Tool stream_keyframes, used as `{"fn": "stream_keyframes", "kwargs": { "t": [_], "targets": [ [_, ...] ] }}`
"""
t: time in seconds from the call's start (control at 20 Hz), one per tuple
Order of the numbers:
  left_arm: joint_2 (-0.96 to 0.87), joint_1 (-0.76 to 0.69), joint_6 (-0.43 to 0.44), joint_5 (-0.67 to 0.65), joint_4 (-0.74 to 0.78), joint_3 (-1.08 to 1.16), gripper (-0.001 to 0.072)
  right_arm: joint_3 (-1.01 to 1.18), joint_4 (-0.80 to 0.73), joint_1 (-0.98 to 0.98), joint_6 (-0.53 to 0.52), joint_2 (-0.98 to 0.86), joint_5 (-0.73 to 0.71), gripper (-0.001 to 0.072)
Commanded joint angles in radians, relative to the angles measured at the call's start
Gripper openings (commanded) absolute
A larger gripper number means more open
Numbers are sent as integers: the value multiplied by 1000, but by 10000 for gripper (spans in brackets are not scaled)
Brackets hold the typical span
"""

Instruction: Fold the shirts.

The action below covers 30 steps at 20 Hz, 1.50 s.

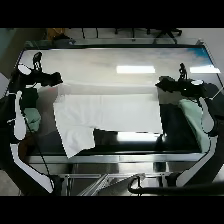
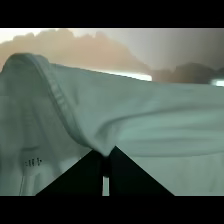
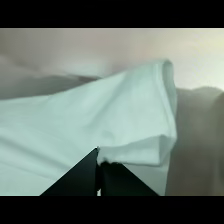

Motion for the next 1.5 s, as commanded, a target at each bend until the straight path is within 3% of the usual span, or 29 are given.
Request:
{"fn": "stream_keyframes", "kwargs": {
  "t": [0.0, 0.25, 0.3, 0.35, 0.4, 0.5, 0.65, 0.8, 1.1, 1.45],
  "targets": [
    [-3, 0, -4, 14, 30, -90, 12, -51, -63, 14, 17, -1, 27, 17],
    [-3, -2, 2, 44, 18, -114, 18, -63, -62, 26, 17, -2, 28, 21],
    [0, -3, 2, 27, 18, -114, 97, -63, -61, 29, 18, 0, 28, 102],
    [6, -3, 0, 0, 18, -114, 524, -62, -61, 30, 18, 8, 34, 258],
    [18, 2, -29, -32, 21, -113, 690, -60, -63, 26, 17, 24, 55, 288],
    [62, 29, -84, -104, 21, -107, 691, -60, -70, -8, 19, 93, 125, 297],
    [156, 98, -121, -253, 21, -121, 690, -65, -205, -89, 132, 230, 231, 298],
    [299, 152, -134, -335, 21, -333, 690, -161, -352, -138, 182, 353, 312, 296],
    [621, 234, -119, -293, 21, -942, 690, -544, -454, -167, 174, 552, 254, 297],
    [781, 208, -103, -124, 19, -1279, 691, -680, -454, -166, 166, 553, 205, 298]
  ]
}}
